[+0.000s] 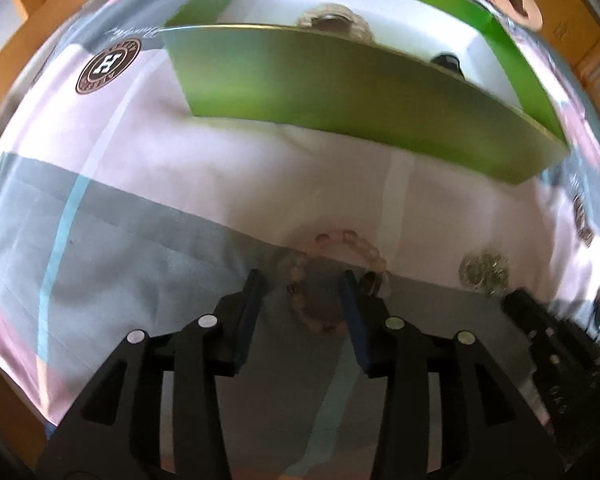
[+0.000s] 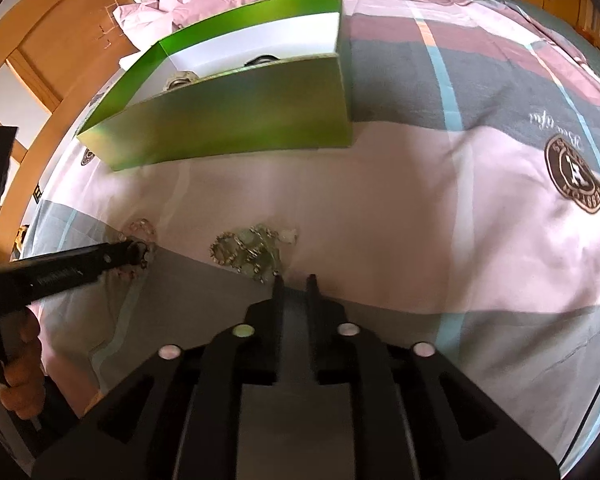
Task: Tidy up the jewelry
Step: 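Grasp the pink bead bracelet with the left tool while the right tool holds the green charm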
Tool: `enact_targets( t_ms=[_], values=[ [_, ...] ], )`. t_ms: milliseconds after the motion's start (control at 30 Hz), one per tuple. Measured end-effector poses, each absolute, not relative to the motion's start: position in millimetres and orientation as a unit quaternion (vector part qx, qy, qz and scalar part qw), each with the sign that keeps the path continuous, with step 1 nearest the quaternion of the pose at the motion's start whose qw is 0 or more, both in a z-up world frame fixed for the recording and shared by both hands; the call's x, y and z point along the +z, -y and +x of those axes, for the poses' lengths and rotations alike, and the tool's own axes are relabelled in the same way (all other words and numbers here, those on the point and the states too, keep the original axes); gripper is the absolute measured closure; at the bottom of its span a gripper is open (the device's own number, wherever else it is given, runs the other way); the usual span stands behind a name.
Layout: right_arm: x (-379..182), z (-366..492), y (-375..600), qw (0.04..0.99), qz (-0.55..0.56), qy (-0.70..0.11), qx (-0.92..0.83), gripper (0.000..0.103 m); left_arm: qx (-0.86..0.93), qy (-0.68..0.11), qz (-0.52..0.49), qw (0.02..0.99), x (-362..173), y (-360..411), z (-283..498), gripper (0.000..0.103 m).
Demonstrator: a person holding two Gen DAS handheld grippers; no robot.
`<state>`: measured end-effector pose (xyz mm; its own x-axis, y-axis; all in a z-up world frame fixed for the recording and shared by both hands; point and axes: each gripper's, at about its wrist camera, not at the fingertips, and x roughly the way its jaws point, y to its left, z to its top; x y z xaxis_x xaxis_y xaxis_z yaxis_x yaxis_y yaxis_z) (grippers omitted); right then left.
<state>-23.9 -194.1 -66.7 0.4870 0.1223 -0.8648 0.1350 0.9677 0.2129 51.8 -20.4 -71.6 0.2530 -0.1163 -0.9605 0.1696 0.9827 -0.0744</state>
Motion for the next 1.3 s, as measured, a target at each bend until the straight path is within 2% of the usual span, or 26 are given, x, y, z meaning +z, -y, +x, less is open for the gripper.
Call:
enact_targets(
  t_ms=[100, 133, 200, 233, 267, 300, 733, 967, 1200, 1300],
  values=[
    [-62.5, -15.7, 185.8, 0.860, 0.107, -0.499, 0.003, 0.068, -0.087, -0.605, 0.005, 0.792, -70.8, 15.7, 54.6, 0.089],
    [-62.4, -11.2, 180.5, 0.862, 0.094, -0.497, 0.009, 0.068, -0.087, -0.607, -0.009, 0.790, -70.4, 11.5, 56.2, 0.093],
    [-65.0, -3.4, 171.2, 0.863, 0.069, -0.500, 0.015, 0.071, -0.091, -0.607, -0.030, 0.789, -68.3, 4.5, 57.1, 0.094],
    [-66.2, -1.2, 168.3, 0.861, 0.065, -0.503, 0.019, 0.086, -0.093, -0.604, -0.037, 0.791, -66.2, 2.6, 57.0, 0.094],
    [-65.2, -0.1, 166.5, 0.862, 0.063, -0.503, 0.020, 0.088, -0.096, -0.599, -0.042, 0.794, -63.1, -0.8, 56.4, 0.094],
    [-62.1, -0.3, 166.2, 0.864, 0.063, -0.499, 0.023, 0.097, -0.101, -0.587, -0.052, 0.802, -56.2, -4.2, 55.8, 0.094],
    [5.2, -25.2, 207.8, 0.890, 0.145, -0.429, 0.045, 0.097, -0.167, -0.484, -0.144, 0.847, -5.1, -17.0, 41.0, 0.094],
    [-10.1, -23.0, 206.0, 0.883, 0.121, -0.454, 0.009, 0.097, -0.169, -0.524, -0.104, 0.828, -23.4, 5.8, 45.2, 0.092],
    [-31.7, -26.2, 209.9, 0.869, 0.148, -0.473, 0.015, 0.097, -0.115, -0.571, -0.118, 0.804, -48.2, -6.0, 56.7, 0.088],
    [-37.5, -25.9, 209.0, 0.863, 0.156, -0.480, 0.018, 0.097, -0.089, -0.585, -0.125, 0.797, -56.5, -13.1, 60.2, 0.078]
  ],
)
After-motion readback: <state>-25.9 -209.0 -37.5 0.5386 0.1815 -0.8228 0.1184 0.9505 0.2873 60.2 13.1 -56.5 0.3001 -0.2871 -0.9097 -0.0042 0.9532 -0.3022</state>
